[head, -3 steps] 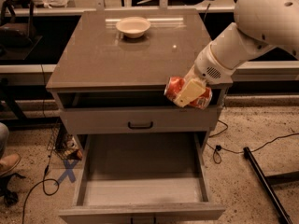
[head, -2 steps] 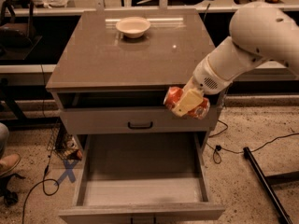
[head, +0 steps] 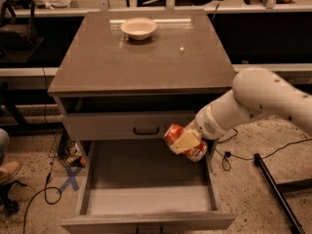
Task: Place coke can into middle drawer
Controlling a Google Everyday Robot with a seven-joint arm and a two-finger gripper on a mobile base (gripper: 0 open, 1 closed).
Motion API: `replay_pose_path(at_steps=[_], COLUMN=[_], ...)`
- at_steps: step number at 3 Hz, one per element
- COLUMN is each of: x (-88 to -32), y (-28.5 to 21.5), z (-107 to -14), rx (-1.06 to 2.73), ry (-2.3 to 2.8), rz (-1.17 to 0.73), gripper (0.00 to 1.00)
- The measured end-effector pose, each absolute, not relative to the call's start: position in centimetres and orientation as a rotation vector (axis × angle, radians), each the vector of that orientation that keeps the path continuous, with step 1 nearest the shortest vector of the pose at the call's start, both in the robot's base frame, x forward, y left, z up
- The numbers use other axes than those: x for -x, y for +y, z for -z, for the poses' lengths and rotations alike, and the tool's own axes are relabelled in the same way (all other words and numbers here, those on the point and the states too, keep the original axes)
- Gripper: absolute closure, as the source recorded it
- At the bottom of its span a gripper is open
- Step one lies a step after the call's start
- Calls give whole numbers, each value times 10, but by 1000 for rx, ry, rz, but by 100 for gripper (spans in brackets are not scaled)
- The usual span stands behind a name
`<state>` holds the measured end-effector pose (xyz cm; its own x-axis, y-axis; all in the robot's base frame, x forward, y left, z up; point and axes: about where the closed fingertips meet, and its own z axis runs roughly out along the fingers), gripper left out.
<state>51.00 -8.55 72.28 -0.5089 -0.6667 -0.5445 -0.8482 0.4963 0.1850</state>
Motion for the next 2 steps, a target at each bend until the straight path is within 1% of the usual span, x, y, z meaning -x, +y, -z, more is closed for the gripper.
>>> replay_pose_path(at_steps=[1, 2], x=[-481, -484], y=[-59, -17], z=[-657, -579], rx=[1142, 1007], ry=[2379, 2354], rz=[-721, -861], gripper=[100, 100])
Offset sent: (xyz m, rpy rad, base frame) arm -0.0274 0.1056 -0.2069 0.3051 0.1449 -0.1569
